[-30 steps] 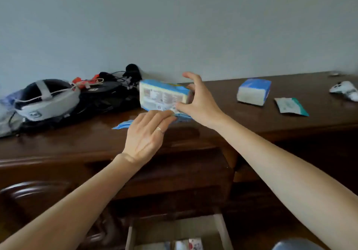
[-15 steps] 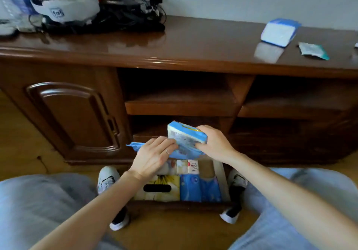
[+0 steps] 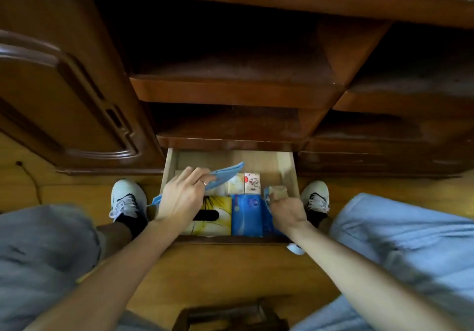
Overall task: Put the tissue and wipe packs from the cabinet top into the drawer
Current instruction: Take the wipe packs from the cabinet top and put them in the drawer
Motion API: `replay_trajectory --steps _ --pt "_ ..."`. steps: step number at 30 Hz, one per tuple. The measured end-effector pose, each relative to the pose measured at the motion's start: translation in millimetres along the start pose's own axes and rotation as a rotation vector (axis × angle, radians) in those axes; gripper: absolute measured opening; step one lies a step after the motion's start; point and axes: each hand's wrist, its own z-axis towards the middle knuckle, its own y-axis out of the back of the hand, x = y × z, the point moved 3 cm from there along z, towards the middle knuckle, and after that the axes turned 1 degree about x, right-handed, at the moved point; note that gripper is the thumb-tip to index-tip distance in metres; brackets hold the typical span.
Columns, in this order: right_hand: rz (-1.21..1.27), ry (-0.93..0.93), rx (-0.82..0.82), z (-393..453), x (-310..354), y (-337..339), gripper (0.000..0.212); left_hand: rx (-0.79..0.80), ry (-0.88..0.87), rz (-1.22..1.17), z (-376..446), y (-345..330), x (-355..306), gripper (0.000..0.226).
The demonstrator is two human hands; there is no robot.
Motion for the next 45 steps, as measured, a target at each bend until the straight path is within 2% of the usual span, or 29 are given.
replay_trajectory --steps 2,4,5,6,8,9,10,11,13,14,15,16,18,21,23,26,29,31,32,34,35,36,37,38,39,40,42,45 --pt "0.136 0.025 0.179 6.9 11.4 -17.5 0.056 0.015 0.091 0.021 1.2 -1.6 10.3 0.031" --pt "0.447 -0.011 0.466 10.0 18.3 -28.7 0.089 0.023 0.185 0.025 -0.4 -1.9 17.2 0.033" --pt "0.524 -0.034 0.545 13.4 19.0 -29.5 0.092 0.021 0.201 0.026 -2.1 -1.7 19.3 0.035" --pt "0.539 -0.032 0.588 18.8 17.5 -28.0 0.081 0.019 0.201 0.027 -3.7 -0.9 20.1 0.034" --pt "0.479 0.034 0.636 29.5 14.5 -22.5 0.036 0.016 0.185 0.027 -6.6 0.2 19.6 0.030" --pt "0.424 0.055 0.621 32.7 13.0 -17.0 0.022 0.011 0.176 0.028 -8.0 0.6 19.3 0.029" --pt "0.348 0.061 0.555 37.3 10.1 -11.4 0.021 0.007 0.170 0.030 -8.9 1.2 19.0 0.029" --pt "0.246 0.054 0.446 42.1 5.2 -6.6 0.030 0.004 0.171 0.033 -9.1 1.9 18.7 0.029" --pt "0.074 0.024 0.252 50.8 -4.8 -3.6 0.073 0.001 0.192 0.029 -8.4 3.3 18.9 0.028" --pt "0.049 0.012 0.250 52.2 -9.5 -6.8 0.096 -0.003 0.206 0.024 -7.5 5.1 19.5 0.027" --pt "0.064 0.007 0.291 52.4 -12.7 -14.3 0.105 -0.012 0.219 0.022 -6.5 7.4 20.2 0.026" --pt "0.110 0.015 0.343 50.5 -13.0 -21.8 0.100 -0.026 0.229 0.023 -5.3 9.7 21.7 0.025" --pt "0.036 0.073 0.386 47.1 -10.4 -38.0 0.075 -0.061 0.243 0.026 -4.0 13.0 26.1 0.023" --pt "-0.208 0.181 0.287 42.7 -1.8 -48.1 0.059 -0.097 0.283 0.039 -6.2 15.5 34.1 0.023" --pt "-0.212 0.166 0.228 45.9 -2.6 -54.6 0.051 -0.093 0.295 0.064 -9.2 15.6 36.6 0.023" --pt "-0.183 0.121 0.208 53.0 -3.1 -62.0 0.057 -0.083 0.254 0.070 -12.6 15.2 35.4 0.025" --pt "-0.208 0.126 0.257 48.7 -4.5 -56.7 0.084 -0.063 0.157 0.046 -10.5 11.0 29.8 0.027" --pt "-0.048 0.116 0.285 50.5 -6.0 -33.5 0.089 -0.083 0.038 0.067 -9.2 9.8 22.2 0.027" --pt "0.127 0.112 0.265 51.9 -6.1 -14.1 0.080 -0.086 -0.028 0.075 -9.2 9.0 17.5 0.025" --pt "0.650 0.022 0.105 53.0 -4.6 28.6 0.046 -0.103 -0.156 0.086 -10.8 9.2 5.5 0.019" --pt "1.002 -0.060 0.105 50.2 -2.6 46.6 0.039 -0.122 -0.211 0.088 -11.7 9.8 -0.2 0.016" --pt "1.350 -0.100 0.226 46.3 3.6 60.2 0.049 -0.142 -0.255 0.089 -11.6 10.6 -4.7 0.014" --pt "1.627 -0.065 0.436 39.3 13.8 68.2 0.062 -0.155 -0.290 0.089 -10.7 12.1 -8.4 0.013" --pt "1.795 0.007 0.596 31.4 24.0 73.5 0.068 -0.162 -0.317 0.087 -9.9 13.9 -12.1 0.013" --pt "1.878 0.060 0.670 23.5 31.9 77.0 0.065 -0.167 -0.344 0.082 -10.0 15.3 -15.7 0.013" --pt "1.929 0.059 0.673 17.6 36.7 77.3 0.060 -0.167 -0.368 0.073 -10.6 15.7 -19.5 0.012" --pt "2.041 -0.064 0.565 17.5 38.8 72.8 0.050 -0.127 -0.382 0.029 -12.6 13.6 -26.5 0.012" --pt "2.170 -0.250 0.479 20.7 26.8 64.2 0.040 -0.049 -0.191 -0.020 -14.2 9.9 -22.1 0.018"
